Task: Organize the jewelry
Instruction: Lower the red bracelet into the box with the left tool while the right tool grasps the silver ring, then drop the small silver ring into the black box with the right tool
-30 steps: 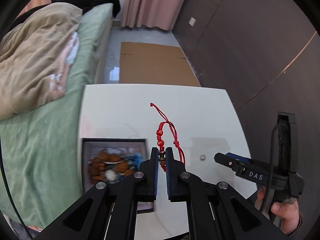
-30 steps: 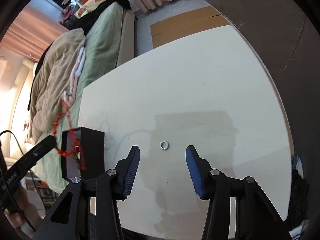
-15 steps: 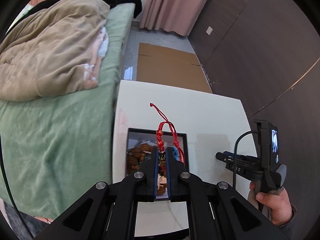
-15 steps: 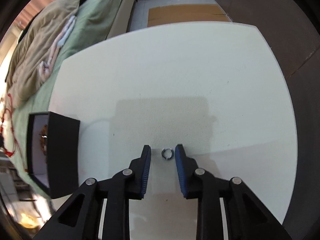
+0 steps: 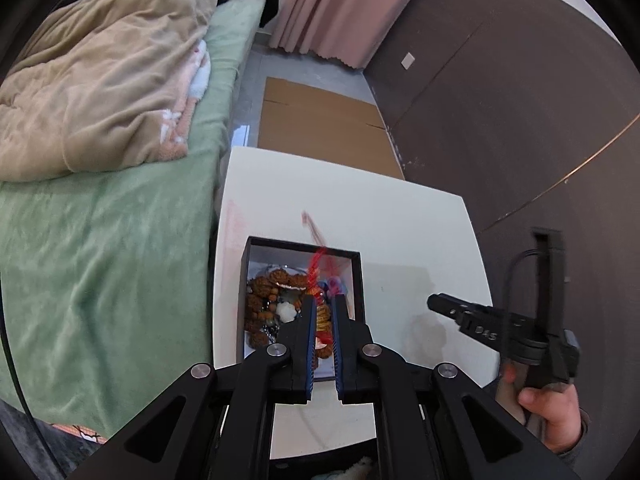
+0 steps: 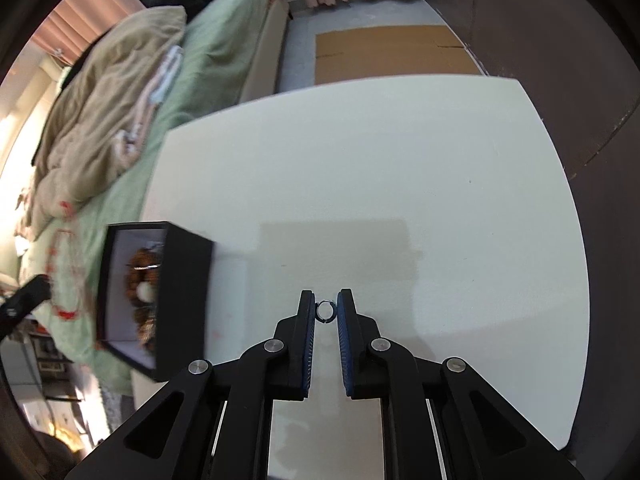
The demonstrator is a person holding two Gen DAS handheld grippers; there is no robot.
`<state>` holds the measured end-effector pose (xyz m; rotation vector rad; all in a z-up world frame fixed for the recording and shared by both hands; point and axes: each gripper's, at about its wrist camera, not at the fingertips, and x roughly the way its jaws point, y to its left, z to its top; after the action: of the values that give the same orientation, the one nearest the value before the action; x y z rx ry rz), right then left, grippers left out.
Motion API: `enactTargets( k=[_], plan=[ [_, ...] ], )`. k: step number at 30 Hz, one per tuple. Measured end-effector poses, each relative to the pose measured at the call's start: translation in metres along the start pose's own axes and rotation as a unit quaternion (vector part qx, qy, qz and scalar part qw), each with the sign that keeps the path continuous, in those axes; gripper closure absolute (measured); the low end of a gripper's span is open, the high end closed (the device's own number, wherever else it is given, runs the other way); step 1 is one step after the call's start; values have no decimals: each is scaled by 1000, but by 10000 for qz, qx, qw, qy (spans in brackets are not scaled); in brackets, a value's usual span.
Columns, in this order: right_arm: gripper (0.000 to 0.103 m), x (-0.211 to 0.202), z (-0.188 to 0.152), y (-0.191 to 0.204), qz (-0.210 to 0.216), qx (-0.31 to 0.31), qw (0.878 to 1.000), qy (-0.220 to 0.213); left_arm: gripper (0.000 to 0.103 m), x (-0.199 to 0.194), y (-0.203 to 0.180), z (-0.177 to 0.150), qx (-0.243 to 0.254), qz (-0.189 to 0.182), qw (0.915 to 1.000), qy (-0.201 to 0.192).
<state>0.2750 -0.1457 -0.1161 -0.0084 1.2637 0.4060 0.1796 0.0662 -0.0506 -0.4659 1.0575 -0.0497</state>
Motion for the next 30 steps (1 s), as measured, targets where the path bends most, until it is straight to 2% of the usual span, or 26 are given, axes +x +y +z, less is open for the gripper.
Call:
enactTargets(
  k=[1,3,4,5,6,7,15,23,24,25,26,27,28,30],
  plan=[
    [90,-6,-2,3,72,-12,10000,-38,93,1,2,0,-59,2,10000,51],
    [90,-17,-5,8,203,-44,9997,-106,78,-1,5,-2,-162,-93,9998,47],
    [90,-21,-3,13,259,-70,9995,-139,58,-4,8,-4,-202,-132,9997,-3],
    [90,-26,-4,18,326,-110,9992,-186,45,-9,10,-5,-229,-120,9996,-104],
    [90,-30,-3,25,388,-154,9989,-234,34,-12,10,-6,-241,-106,9995,-179],
    [90,-36,-4,29,456,-199,9984,-285,31,-18,12,-8,-259,-98,9992,-293],
    [90,-68,-2,79,808,-582,9934,-571,31,-39,36,-14,-473,-65,9978,-464],
    [89,-79,-1,123,1072,-961,9861,-829,31,-58,53,-22,-577,-32,9966,-580],
    [86,-80,-1,126,1090,-983,9856,-843,31,-60,54,-23,-587,-42,9964,-606],
    [66,-80,0,128,1116,-958,9858,-807,31,-63,55,-24,-596,-53,9961,-648],
    [41,-79,0,128,1147,-889,9864,-770,31,-65,55,-25,-588,-43,9959,-688],
    [34,-82,-1,126,1188,-813,9861,-828,31,-68,55,-26,-554,-5,9957,-747],
    [32,-85,-3,124,1212,-774,9854,-917,31,-70,54,-28,-527,17,9956,-778],
    [32,-90,-8,119,1245,-762,9843,-997,30,-71,53,-29,-505,47,9955,-797]
  ],
)
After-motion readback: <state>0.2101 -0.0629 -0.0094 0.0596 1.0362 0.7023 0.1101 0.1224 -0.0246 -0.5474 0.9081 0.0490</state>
